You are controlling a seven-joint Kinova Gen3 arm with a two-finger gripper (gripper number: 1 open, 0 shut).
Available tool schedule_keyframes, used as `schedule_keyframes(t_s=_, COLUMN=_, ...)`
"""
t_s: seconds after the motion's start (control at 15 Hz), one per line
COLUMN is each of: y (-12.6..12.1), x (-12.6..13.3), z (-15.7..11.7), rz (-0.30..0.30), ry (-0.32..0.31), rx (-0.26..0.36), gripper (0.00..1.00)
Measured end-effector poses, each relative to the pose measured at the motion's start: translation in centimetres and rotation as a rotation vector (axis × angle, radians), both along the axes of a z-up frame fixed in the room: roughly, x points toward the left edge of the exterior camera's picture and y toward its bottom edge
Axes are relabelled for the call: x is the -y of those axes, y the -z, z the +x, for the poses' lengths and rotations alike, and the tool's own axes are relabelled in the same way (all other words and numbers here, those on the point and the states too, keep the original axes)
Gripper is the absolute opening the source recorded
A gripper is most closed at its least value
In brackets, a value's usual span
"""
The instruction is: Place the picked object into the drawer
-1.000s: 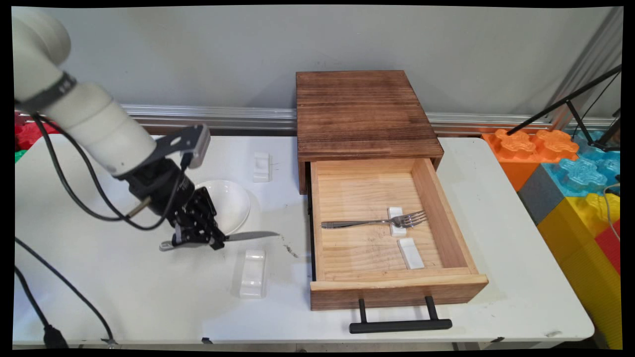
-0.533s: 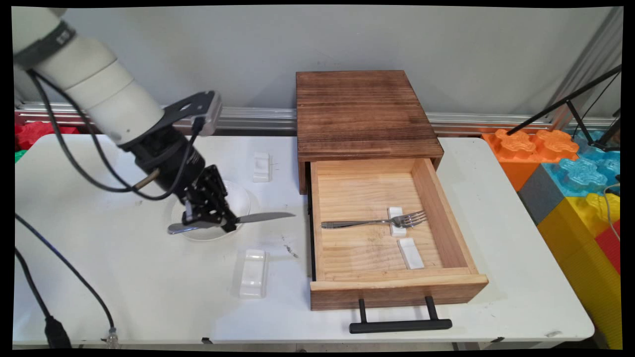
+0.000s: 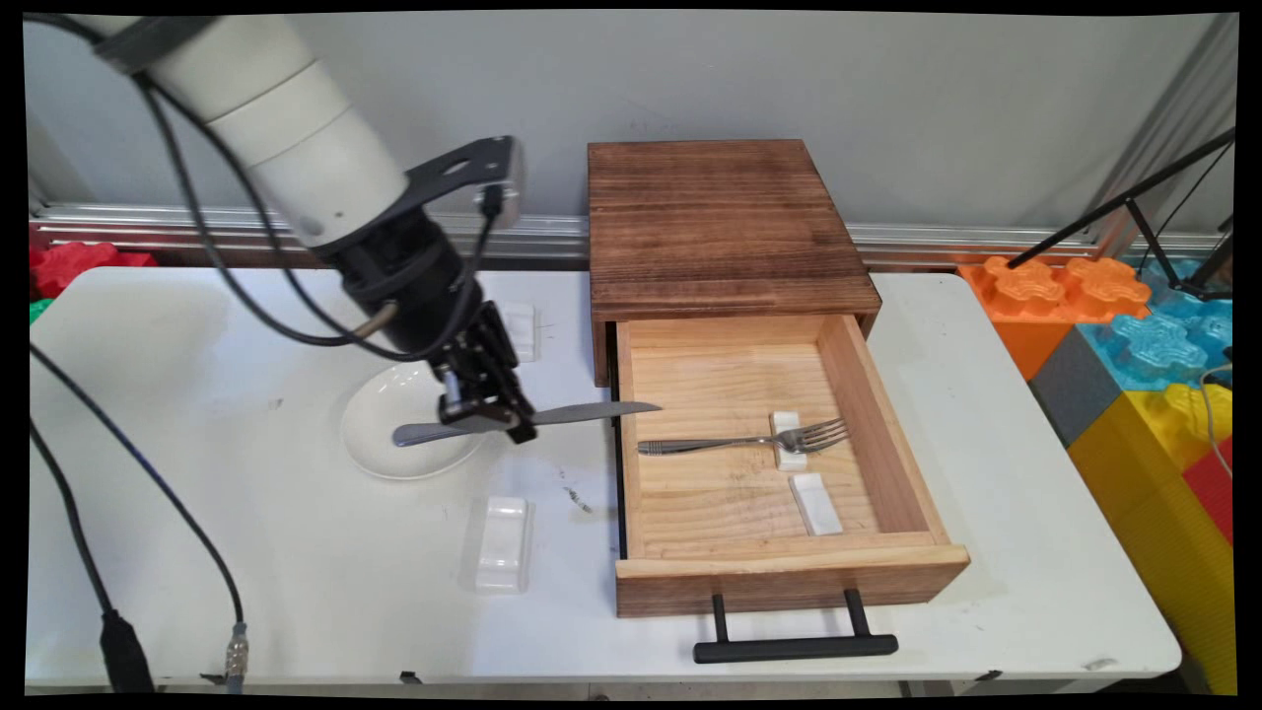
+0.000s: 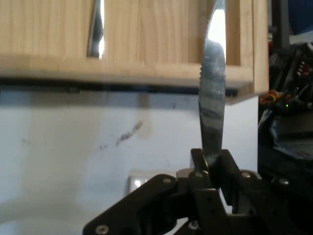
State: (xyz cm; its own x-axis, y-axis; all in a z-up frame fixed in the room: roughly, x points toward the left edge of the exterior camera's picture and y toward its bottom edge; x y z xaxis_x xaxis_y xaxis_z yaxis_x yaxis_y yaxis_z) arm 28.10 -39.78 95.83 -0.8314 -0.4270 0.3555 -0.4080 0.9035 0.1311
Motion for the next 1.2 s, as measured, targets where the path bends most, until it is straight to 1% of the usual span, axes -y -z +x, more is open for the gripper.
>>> schedule_keyframes(t_s=0.33, y=-0.6, x=1.0, z=-4.0, rz=-0.003, ry=0.009, rx=-0.001, gripper=0.00)
schedule_keyframes(t_s=0.67, y=-0.7, x=2.4, z=-8.1, rz=-0.014, ry=0.003, rx=-0.007, gripper=0.00)
schedule_keyframes(t_s=0.93, y=0.0, x=3.8, z=-11.2, rz=-0.030, ry=-0.011, rx=-0.017, gripper=0.00)
schedule_keyframes(t_s=1.2, y=1.0, x=4.8, z=-13.4, rz=-0.040, ry=-0.022, rx=-0.034, gripper=0.00)
